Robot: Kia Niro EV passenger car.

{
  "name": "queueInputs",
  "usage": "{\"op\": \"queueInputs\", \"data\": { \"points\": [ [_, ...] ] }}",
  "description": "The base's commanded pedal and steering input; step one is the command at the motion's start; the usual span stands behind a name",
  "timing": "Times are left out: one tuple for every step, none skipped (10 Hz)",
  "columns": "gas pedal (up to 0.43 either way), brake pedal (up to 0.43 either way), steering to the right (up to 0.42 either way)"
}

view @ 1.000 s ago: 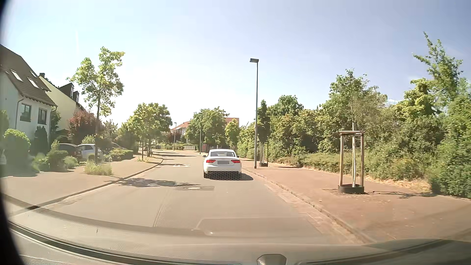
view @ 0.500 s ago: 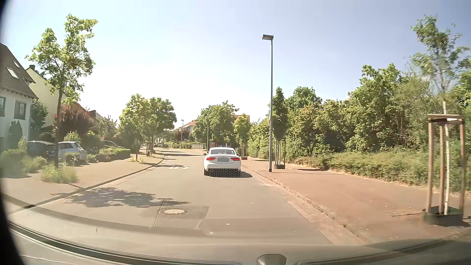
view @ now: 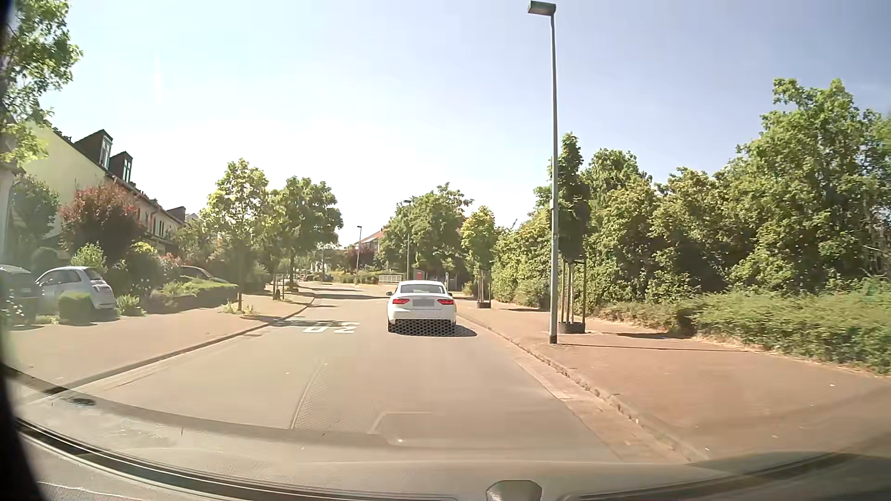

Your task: Follow the waypoints while adhering to traffic rules and regulations

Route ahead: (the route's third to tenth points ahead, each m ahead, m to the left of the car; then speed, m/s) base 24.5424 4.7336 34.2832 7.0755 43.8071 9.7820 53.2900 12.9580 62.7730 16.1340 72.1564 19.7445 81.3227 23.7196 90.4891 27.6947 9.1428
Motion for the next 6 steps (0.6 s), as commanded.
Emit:
{"op": "queueInputs", "data": {
  "points": [
    [0.028, 0.030, -0.035],
    [0.028, 0.030, -0.034],
    [0.028, 0.030, -0.034],
    [0.039, 0.030, -0.034],
    [0.039, 0.030, -0.034],
    [0.039, 0.030, -0.034]
  ]
}}
